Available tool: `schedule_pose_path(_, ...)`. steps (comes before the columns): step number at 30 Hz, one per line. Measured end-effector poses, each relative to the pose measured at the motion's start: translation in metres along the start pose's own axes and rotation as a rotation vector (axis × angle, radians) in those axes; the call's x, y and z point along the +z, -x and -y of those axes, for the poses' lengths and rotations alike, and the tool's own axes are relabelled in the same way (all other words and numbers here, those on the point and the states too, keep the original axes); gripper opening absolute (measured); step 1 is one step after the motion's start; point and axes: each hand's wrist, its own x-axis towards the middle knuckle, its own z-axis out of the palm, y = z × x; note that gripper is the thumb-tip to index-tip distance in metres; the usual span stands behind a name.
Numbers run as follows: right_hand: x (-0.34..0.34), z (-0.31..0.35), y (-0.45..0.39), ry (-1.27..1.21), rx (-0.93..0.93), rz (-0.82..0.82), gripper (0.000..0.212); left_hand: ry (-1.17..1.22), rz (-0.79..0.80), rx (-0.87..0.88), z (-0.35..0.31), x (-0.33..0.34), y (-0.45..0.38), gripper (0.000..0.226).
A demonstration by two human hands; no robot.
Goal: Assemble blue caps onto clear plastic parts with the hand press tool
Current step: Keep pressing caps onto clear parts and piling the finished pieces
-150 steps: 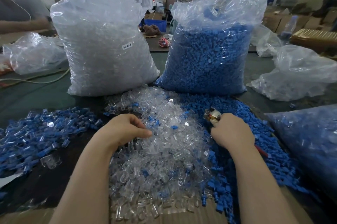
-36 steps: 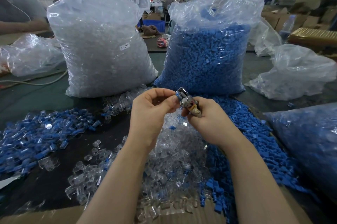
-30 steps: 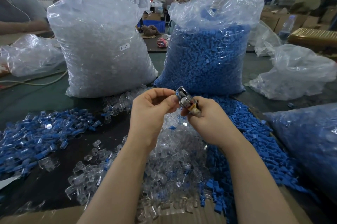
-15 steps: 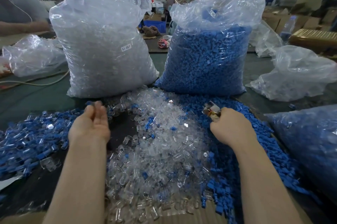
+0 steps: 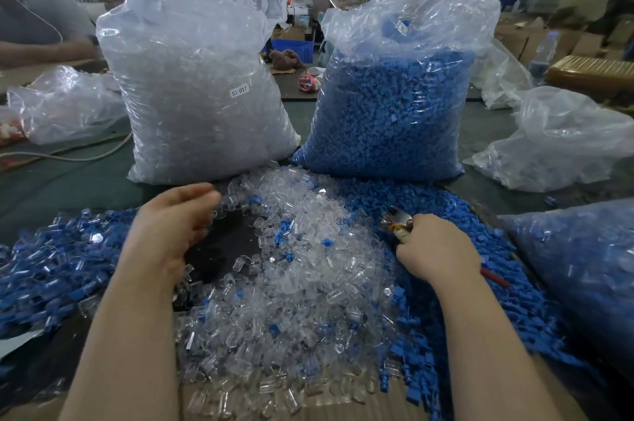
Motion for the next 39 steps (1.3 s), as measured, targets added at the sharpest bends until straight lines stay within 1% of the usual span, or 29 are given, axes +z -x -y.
schedule_pose_path(1,0.000,0.000,0.000,0.000,-0.003,-0.004,0.019,-0.250,0.056,0.024,0.002,0.007,0.000,0.010)
schedule_pose_path(2,0.000,0.000,0.001,0.003,-0.005,-0.006,0.020,-0.461,0.093,0.041,0.003,0.010,0.001,0.008)
schedule_pose_path(3,0.000,0.000,0.001,0.007,-0.006,-0.008,0.021,-0.644,0.130,0.034,0.003,0.014,0.003,0.010)
schedule_pose_path(5,0.000,0.001,0.002,0.005,0.001,-0.014,0.023,-0.942,0.166,-0.004,0.007,0.018,0.003,0.024)
schedule_pose_path(7,0.000,0.002,0.001,0.005,0.009,-0.013,0.025,-1.100,0.222,-0.039,0.007,0.020,0.003,0.031)
schedule_pose_path(9,0.001,0.003,0.002,0.005,0.020,-0.015,0.025,-1.103,0.265,-0.068,0.006,0.023,0.005,0.030)
schedule_pose_path(13,0.001,0.004,0.001,-0.009,0.038,-0.025,0.025,-1.062,0.261,-0.059,0.004,0.027,0.008,0.023)
schedule_pose_path(17,0.000,0.005,-0.001,-0.027,0.045,-0.061,0.026,-1.046,0.294,-0.064,0.005,0.028,0.007,0.028)
schedule_pose_path(20,0.000,0.005,-0.002,-0.041,0.023,-0.128,0.028,-1.019,0.345,-0.014,0.007,0.031,0.009,0.019)
schedule_pose_path(23,0.001,0.006,-0.003,-0.093,-0.014,-0.162,0.020,-1.005,0.348,0.041,0.011,0.034,0.009,0.018)
schedule_pose_path(25,0.001,0.006,-0.003,-0.133,-0.033,-0.174,0.020,-0.966,0.330,0.074,0.011,0.035,0.009,0.019)
schedule_pose_path(27,0.001,0.005,-0.004,-0.176,-0.047,-0.189,0.022,-0.869,0.286,0.130,0.011,0.036,0.010,0.018)
schedule_pose_path(29,0.001,0.006,-0.006,-0.219,-0.064,-0.208,0.023,-0.725,0.247,0.191,0.009,0.041,0.011,0.017)
schedule_pose_path(31,0.000,0.007,-0.007,-0.279,-0.073,-0.220,0.023,-0.576,0.247,0.212,0.007,0.050,0.015,0.016)
schedule_pose_path(35,-0.003,0.010,-0.006,-0.420,-0.127,-0.249,0.020,-0.343,0.289,0.148,0.006,0.067,0.024,0.012)
schedule_pose_path(39,-0.007,0.015,-0.002,-0.620,-0.195,-0.238,0.015,-0.215,0.352,0.096,0.007,0.079,0.033,0.008)
